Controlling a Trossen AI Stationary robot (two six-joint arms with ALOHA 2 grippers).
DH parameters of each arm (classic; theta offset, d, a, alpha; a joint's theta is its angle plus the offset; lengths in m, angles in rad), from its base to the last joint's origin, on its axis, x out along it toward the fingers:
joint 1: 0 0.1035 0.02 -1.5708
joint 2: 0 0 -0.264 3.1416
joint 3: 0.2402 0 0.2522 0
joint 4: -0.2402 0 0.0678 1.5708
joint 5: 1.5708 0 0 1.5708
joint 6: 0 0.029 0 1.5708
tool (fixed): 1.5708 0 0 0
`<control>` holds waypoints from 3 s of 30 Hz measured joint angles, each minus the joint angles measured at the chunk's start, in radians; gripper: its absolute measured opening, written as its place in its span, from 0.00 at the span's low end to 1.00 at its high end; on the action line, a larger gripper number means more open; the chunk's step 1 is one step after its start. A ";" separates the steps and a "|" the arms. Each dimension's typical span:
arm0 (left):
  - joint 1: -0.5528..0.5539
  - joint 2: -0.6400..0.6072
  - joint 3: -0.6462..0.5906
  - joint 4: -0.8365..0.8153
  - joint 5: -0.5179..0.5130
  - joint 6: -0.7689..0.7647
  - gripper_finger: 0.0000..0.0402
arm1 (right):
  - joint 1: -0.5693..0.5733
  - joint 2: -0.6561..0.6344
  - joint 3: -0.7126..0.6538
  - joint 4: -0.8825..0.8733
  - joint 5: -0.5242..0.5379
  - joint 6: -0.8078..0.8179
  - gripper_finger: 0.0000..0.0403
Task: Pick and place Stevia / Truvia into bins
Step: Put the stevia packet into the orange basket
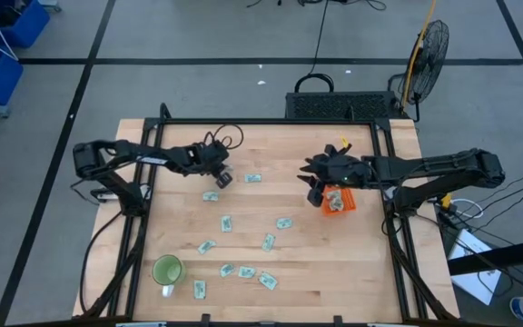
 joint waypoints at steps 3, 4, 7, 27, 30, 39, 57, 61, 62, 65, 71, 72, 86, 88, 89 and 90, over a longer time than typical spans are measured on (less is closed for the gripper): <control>-0.022 -0.037 0.000 0.008 0.020 -0.058 0.03 | 0.000 -0.011 0.000 -0.075 -0.005 0.074 0.25; -0.035 -0.048 0.000 0.031 0.039 -0.083 0.03 | 0.000 -0.018 0.000 -0.100 -0.020 0.100 0.25; -0.092 -0.073 0.000 0.133 0.115 -0.161 0.01 | 0.000 -0.050 0.000 -0.166 -0.051 0.158 0.25; -0.391 0.412 0.647 0.367 0.097 0.079 0.01 | 0.013 -0.238 0.000 -0.238 -0.033 0.166 0.25; -0.384 0.521 0.804 0.318 0.086 0.084 0.01 | 0.012 -0.273 0.000 -0.239 0.092 0.117 0.25; -0.315 0.792 1.107 0.230 0.054 0.021 0.01 | 0.011 -0.360 -0.073 -0.236 0.161 0.085 0.25; -0.306 0.827 1.138 0.161 0.021 0.171 0.23 | 0.013 -0.390 -0.120 -0.243 0.155 0.113 0.25; -0.315 0.779 1.143 0.121 0.020 0.235 0.24 | 0.013 -0.391 -0.120 -0.242 0.071 0.111 0.25; -0.317 0.754 1.143 0.109 0.020 0.247 0.24 | 0.013 -0.390 -0.120 -0.243 0.050 0.105 0.25; -0.326 0.667 1.147 0.010 0.021 0.288 0.25 | 0.014 -0.390 -0.120 -0.236 0.025 0.102 0.25; -0.338 0.516 1.147 -0.411 0.028 0.400 0.25 | 0.014 -0.390 -0.120 -0.234 0.027 0.102 0.25; -0.338 0.488 1.147 -0.482 0.026 0.427 0.25 | 0.014 -0.390 -0.120 -0.234 0.027 0.102 0.25; -0.208 0.176 0.970 -0.954 0.164 0.371 0.25 | 0.013 -0.390 -0.120 -0.212 0.028 0.090 0.25; -0.193 0.132 0.845 -0.835 0.164 0.348 0.25 | 0.013 -0.389 -0.120 -0.214 0.028 0.090 0.25; -0.188 0.116 0.776 -0.762 0.159 0.332 0.25 | 0.013 -0.390 -0.120 -0.212 0.028 0.091 0.25; -0.186 0.104 0.708 -0.676 0.150 0.319 0.25 | 0.013 -0.389 -0.120 -0.213 0.028 0.091 0.25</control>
